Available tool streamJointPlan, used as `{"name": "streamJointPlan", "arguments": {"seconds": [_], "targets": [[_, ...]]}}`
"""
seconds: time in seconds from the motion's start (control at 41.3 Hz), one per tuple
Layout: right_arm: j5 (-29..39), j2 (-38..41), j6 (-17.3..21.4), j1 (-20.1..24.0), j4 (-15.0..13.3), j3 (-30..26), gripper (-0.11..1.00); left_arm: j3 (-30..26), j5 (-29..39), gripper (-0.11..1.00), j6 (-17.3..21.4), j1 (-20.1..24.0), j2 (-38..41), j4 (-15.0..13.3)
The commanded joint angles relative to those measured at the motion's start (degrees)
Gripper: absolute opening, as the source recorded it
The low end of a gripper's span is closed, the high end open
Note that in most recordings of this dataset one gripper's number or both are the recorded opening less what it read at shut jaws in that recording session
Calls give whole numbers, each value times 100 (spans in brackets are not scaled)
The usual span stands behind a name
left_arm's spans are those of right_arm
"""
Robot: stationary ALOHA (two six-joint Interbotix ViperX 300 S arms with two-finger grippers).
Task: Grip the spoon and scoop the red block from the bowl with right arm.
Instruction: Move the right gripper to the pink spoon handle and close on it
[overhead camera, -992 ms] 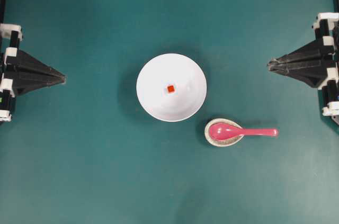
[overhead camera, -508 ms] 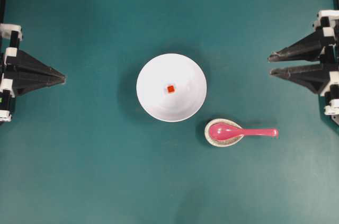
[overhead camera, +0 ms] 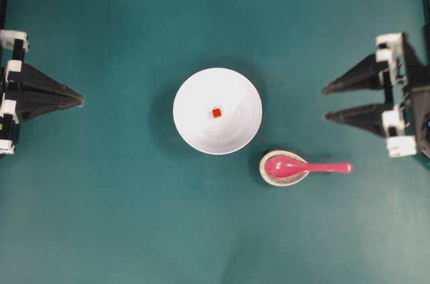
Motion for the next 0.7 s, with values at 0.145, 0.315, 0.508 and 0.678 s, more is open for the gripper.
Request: {"name": "streamJointPlan", "arguments": {"seconds": [0.145,0.315,0.508,0.678], "targets": [[-712,826,26,483,35,264,54,-158,-26,-1,0,-18,26,9],[-1951,1415,211,773,308,694,54,-167,-26,-1,-9,-18,26,9],[-3094,1942,290,1125,642,1072,54,-167,-35,-1,-9,-18,26,9],[-3683,2276,290,1397,1011,1318,54,-167,-26,-1,-9,-18,35,9]]}}
